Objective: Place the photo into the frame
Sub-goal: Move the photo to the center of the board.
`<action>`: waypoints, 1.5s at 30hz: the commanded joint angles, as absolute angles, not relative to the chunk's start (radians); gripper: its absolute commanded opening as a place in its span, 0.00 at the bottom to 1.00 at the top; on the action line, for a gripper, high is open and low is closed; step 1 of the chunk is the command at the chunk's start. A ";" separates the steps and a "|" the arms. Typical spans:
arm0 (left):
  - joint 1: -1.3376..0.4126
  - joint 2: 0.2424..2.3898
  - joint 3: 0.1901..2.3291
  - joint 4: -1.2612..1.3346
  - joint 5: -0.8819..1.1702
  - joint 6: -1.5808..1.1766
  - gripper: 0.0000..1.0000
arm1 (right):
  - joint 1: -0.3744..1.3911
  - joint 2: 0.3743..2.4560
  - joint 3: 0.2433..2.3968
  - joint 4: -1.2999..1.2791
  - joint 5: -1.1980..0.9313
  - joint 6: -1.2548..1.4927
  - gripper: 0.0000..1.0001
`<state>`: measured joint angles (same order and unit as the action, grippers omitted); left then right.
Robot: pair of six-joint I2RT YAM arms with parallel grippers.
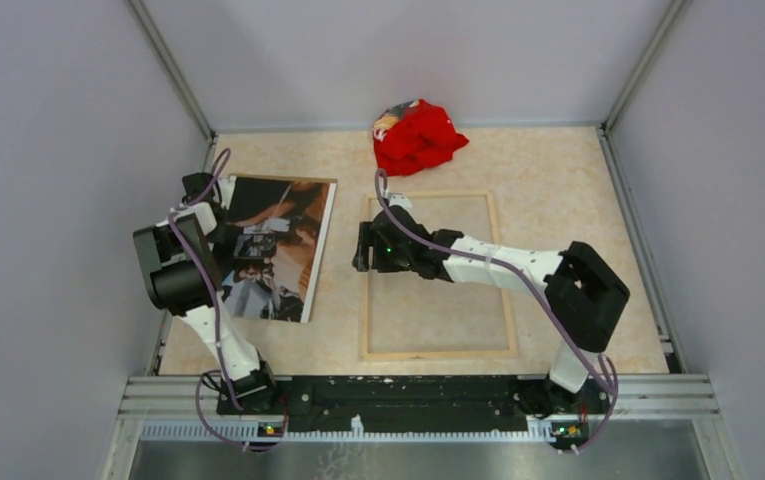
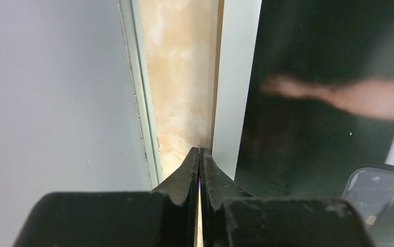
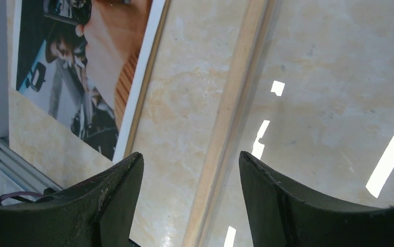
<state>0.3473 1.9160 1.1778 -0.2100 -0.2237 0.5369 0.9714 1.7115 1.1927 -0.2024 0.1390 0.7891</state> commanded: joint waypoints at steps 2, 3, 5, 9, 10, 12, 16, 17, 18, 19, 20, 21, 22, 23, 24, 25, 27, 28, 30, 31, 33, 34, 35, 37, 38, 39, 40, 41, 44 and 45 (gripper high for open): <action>0.334 1.883 1.125 -0.311 -0.089 0.505 0.05 | 0.979 1.839 1.348 -0.160 0.108 0.795 0.68; 0.335 1.876 1.123 -0.314 -0.083 0.505 0.05 | 0.980 1.870 1.374 -0.157 0.102 0.803 0.68; 0.335 1.863 1.128 -0.343 -0.058 0.509 0.05 | 0.980 1.933 1.426 -0.152 0.084 0.818 0.68; 0.337 1.850 1.149 -0.408 0.009 0.511 0.05 | 0.987 2.054 1.531 -0.158 0.069 0.844 0.68; 0.338 1.848 1.151 -0.416 0.026 0.512 0.05 | 0.989 2.078 1.563 -0.165 0.072 0.848 0.68; 0.340 1.844 1.157 -0.425 0.031 0.513 0.05 | 0.993 2.122 1.601 -0.181 0.079 0.861 0.68; 0.362 1.832 1.199 -0.455 0.048 0.508 0.06 | 0.996 2.178 1.630 -0.200 0.097 0.883 0.68; 0.366 1.828 1.208 -0.458 0.046 0.510 0.07 | 0.996 2.185 1.632 -0.204 0.102 0.886 0.68; 0.368 1.824 1.213 -0.457 0.042 0.513 0.07 | 0.996 2.189 1.631 -0.207 0.107 0.888 0.68; 0.368 1.823 1.214 -0.449 0.030 0.515 0.07 | 0.996 2.193 1.630 -0.207 0.110 0.891 0.68; 0.369 1.825 1.213 -0.437 0.015 0.516 0.07 | 0.996 2.195 1.627 -0.207 0.113 0.893 0.68; 0.368 1.833 1.211 -0.421 0.010 0.510 0.07 | 0.996 2.197 1.625 -0.209 0.116 0.896 0.68; 0.368 1.838 1.206 -0.400 -0.025 0.504 0.07 | 0.996 2.201 1.625 -0.209 0.117 0.898 0.68; 0.369 1.842 1.200 -0.383 -0.033 0.497 0.07 | 0.996 2.204 1.624 -0.209 0.117 0.900 0.68; 0.369 1.848 1.194 -0.364 -0.040 0.489 0.07 | 0.996 2.207 1.625 -0.209 0.118 0.902 0.68; 0.369 1.853 1.191 -0.352 -0.045 0.479 0.07 | 0.996 2.210 1.627 -0.209 0.116 0.902 0.68; 0.369 1.856 1.186 -0.326 -0.066 0.463 0.07 | 0.996 2.218 1.630 -0.210 0.115 0.903 0.68; 0.369 1.854 1.183 -0.317 -0.079 0.455 0.07 | 0.995 2.220 1.631 -0.210 0.112 0.904 0.68; 0.368 1.836 1.181 -0.305 -0.085 0.448 0.08 | 0.992 2.228 1.632 -0.209 0.106 0.906 0.68; 0.370 1.828 1.182 -0.305 -0.079 0.446 0.08 | 0.990 2.230 1.631 -0.206 0.100 0.909 0.68; 0.369 1.821 1.194 -0.331 -0.045 0.452 0.08 | 0.984 2.233 1.620 -0.192 0.078 0.920 0.68; 0.367 1.827 1.207 -0.358 -0.019 0.454 0.09 | 0.979 2.232 1.613 -0.180 0.068 0.927 0.68; 0.366 1.839 1.221 -0.388 0.008 0.450 0.09 | 0.976 2.232 1.607 -0.166 0.058 0.933 0.68; 0.365 1.860 1.227 -0.414 0.037 0.446 0.08 | 0.974 2.233 1.603 -0.157 0.049 0.942 0.68; 0.365 1.865 1.220 -0.415 0.040 0.444 0.08 | 0.974 2.232 1.604 -0.155 0.047 0.943 0.68; 0.365 1.871 1.214 -0.413 0.047 0.444 0.08 | 0.974 2.232 1.605 -0.154 0.045 0.945 0.68; 0.365 1.875 1.207 -0.415 0.056 0.442 0.08 | 0.974 2.231 1.605 -0.153 0.042 0.945 0.68; 0.366 1.878 1.205 -0.423 0.071 0.439 0.07 | 0.973 2.230 1.604 -0.150 0.040 0.947 0.68; 0.364 1.879 1.199 -0.453 0.119 0.426 0.06 | 0.974 2.230 1.600 -0.141 0.032 0.949 0.68; 0.362 1.877 1.193 -0.457 0.129 0.425 0.06 | 0.974 2.233 1.601 -0.140 0.029 0.949 0.68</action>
